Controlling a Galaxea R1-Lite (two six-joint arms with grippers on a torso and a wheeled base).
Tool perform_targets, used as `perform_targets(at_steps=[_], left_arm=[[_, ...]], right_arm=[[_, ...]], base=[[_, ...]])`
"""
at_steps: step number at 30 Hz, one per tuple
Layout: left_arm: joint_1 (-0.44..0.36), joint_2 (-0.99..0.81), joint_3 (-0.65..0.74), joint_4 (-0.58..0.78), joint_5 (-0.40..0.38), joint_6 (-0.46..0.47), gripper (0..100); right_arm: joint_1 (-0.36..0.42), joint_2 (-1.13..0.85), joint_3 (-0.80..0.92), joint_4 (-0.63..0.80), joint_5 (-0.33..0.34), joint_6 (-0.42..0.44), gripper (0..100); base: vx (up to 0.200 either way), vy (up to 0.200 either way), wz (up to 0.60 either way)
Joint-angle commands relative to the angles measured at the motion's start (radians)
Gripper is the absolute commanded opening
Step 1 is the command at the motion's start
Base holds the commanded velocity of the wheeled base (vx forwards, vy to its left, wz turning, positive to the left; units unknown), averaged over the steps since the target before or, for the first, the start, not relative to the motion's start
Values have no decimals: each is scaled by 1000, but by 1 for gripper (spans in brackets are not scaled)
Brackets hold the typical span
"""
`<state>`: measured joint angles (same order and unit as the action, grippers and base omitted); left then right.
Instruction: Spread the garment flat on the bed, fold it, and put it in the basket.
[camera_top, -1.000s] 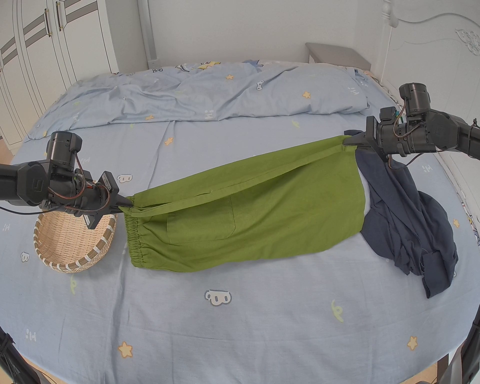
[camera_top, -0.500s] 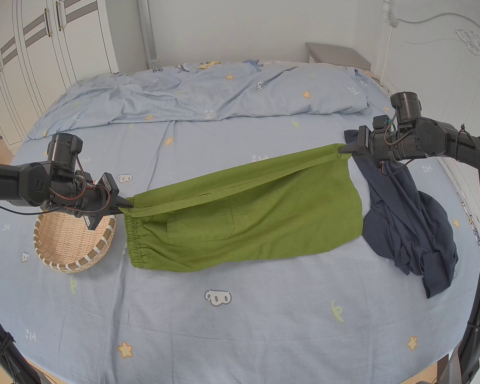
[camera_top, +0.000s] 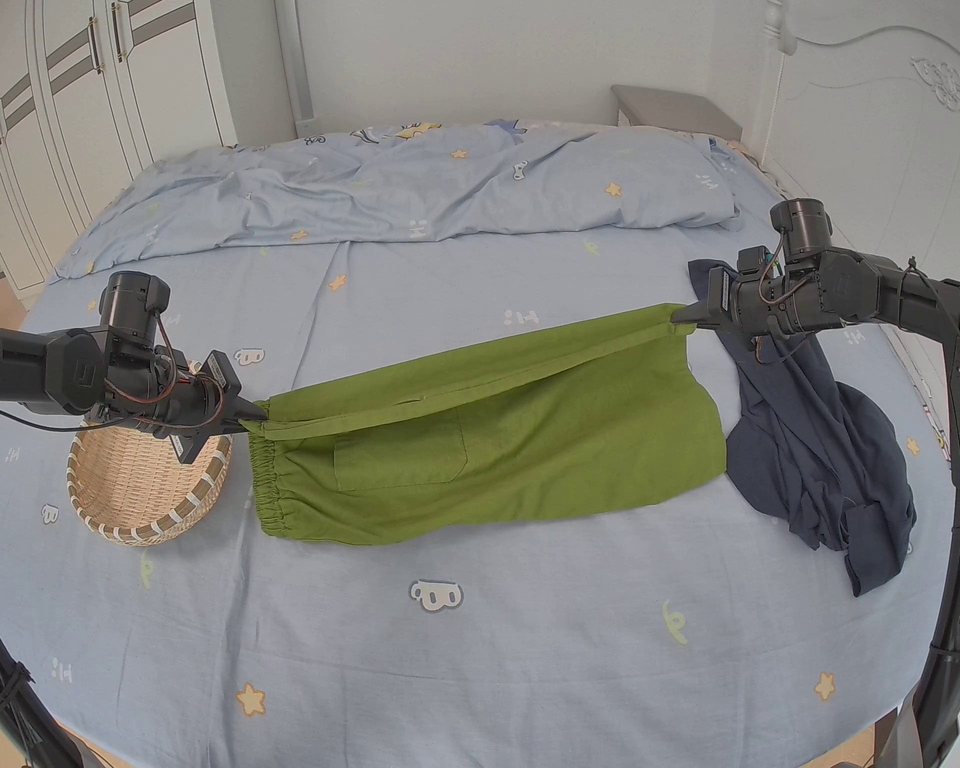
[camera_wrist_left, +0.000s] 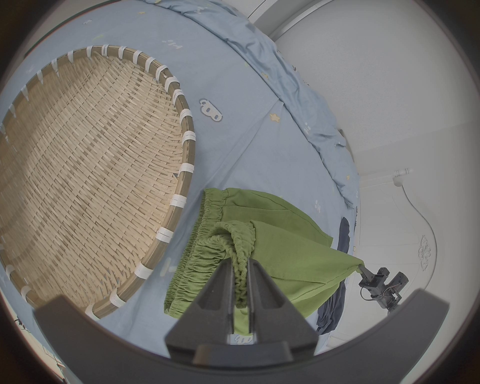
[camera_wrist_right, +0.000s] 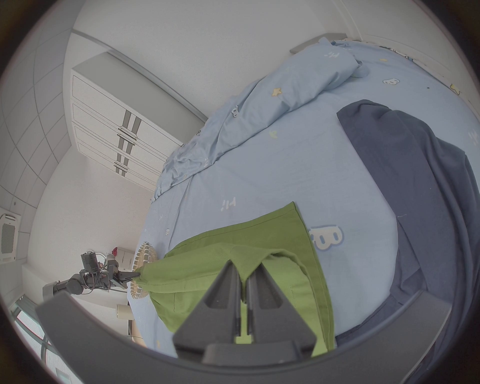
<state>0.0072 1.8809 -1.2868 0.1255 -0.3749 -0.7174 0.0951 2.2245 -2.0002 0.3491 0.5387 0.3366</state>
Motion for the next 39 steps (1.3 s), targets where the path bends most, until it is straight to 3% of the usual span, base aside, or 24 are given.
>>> perform_targets(at_steps=[1,8,9,15,20,27,32,39], left_arm=[[-1,14,0,0,1,1,0],[-6,38,0,-29,1,1,0],[-6,38,0,-29,1,1,100],[-9,34,4,-73,-1,0,100],[-18,35,15,-185,-1,-16,100],[-44,-20,64,-204,-12,-37,100],[-174,-137,129,-207,-10,-33,100],[-311,-25,119,-256,1,-22,100]], right_arm=[[2,14,0,1,1,-5,0],[0,20,0,-4,10,-4,0],[0,20,0,-4,10,-4,100],[0,20,0,-7,14,-5,100],[8,9,0,1,15,-5,100],[6,-58,23,-9,14,-5,100],[-5,-193,209,-35,14,-4,100],[-9,-345,511,-203,18,45,100]], base=[[0,0,0],[0,0,0],[0,0,0],[0,0,0],[0,0,0],[0,0,0],[0,0,0],[0,0,0]])
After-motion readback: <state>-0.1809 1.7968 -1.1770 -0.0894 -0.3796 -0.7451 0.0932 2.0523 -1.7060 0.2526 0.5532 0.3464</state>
